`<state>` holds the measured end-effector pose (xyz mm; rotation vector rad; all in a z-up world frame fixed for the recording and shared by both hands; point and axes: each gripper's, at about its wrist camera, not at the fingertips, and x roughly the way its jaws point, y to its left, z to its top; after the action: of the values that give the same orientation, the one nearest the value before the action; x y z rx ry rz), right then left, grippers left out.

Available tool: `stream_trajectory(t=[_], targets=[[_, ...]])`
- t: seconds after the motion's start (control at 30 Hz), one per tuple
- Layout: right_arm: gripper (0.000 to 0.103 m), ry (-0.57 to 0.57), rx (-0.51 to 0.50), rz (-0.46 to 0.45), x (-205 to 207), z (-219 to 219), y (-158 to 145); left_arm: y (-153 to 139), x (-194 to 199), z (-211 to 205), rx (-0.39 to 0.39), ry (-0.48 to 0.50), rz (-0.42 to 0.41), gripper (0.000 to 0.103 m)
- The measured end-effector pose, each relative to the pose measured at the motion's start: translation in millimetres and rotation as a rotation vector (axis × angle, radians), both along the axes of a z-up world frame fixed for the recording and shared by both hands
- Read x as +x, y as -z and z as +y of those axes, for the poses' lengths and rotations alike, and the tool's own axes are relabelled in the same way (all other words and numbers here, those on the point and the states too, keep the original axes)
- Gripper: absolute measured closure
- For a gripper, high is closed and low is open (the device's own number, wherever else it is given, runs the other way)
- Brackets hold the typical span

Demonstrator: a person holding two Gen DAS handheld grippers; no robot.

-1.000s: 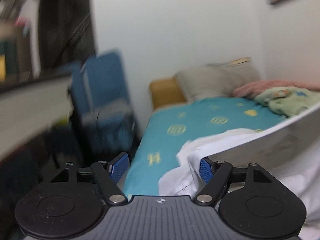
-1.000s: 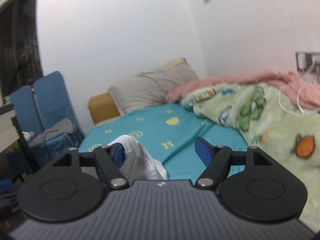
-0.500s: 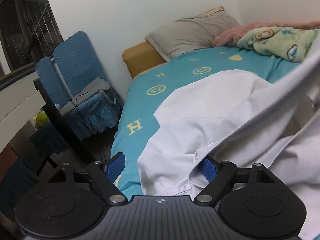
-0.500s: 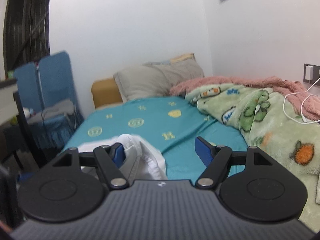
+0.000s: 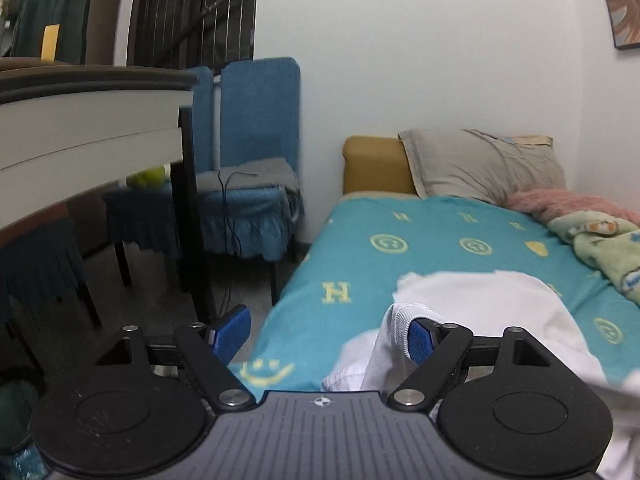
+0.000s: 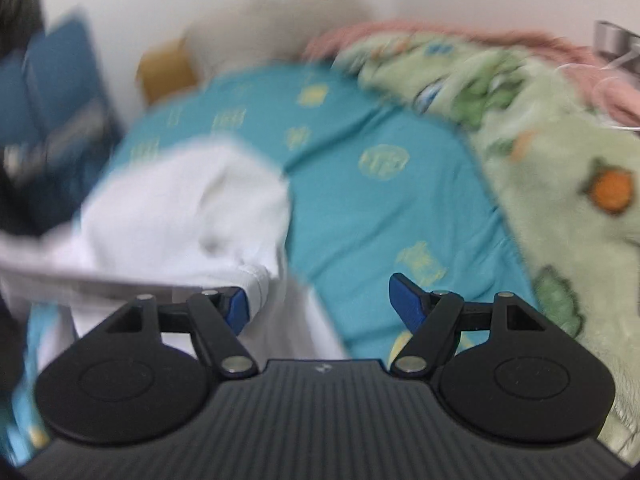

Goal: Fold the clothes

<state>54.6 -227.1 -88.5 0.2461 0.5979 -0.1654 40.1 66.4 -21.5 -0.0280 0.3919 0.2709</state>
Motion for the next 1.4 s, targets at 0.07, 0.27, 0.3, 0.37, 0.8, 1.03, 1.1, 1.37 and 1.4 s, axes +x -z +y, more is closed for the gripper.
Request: stream_trajectory(t=[0.07,0.27,0.3,0.37,0.8,1.03,1.1,1.37,1.4], targets=[[0.03,0.043,0.032,-0.11,-13,-8,-14,-10,-15,-4,0.033,-0.005,-0.059,0.017],[0.03,0.085,0.092,-0.372,-50,-21,-77,-70,-58,-12,-0.027,-0.036,-0.244,0.015],[0.03,0.084,0.114,-0.419,-56,-24,-91,-85,-64,-13,-0.037,-0.037,-0.271,0.015],[0.028,0.083,0.115,-0.497,-68,-26,-123,-119,-75,-16,-0.051,-0.035,-0.325,0.015],[0.028,0.011,0.029,-0.871,-184,-24,-361,-366,-177,-26,-0.057,0.001,-0.688,0.015],[0.028,0.029,-0.05,-1.03,-272,-21,-449,-455,-243,-41,-0.011,0.045,-0.795,0.013],[0.028,0.033,-0.049,-1.025,-274,-24,-460,-464,-248,-46,-0.012,0.061,-0.792,0.013],[0.028,0.021,-0.034,-0.838,-177,-25,-420,-421,-160,-34,-0.037,0.076,-0.655,0.012],[0.028,0.02,-0.026,-0.799,-159,-25,-407,-408,-139,-32,-0.043,0.08,-0.627,0.012]])
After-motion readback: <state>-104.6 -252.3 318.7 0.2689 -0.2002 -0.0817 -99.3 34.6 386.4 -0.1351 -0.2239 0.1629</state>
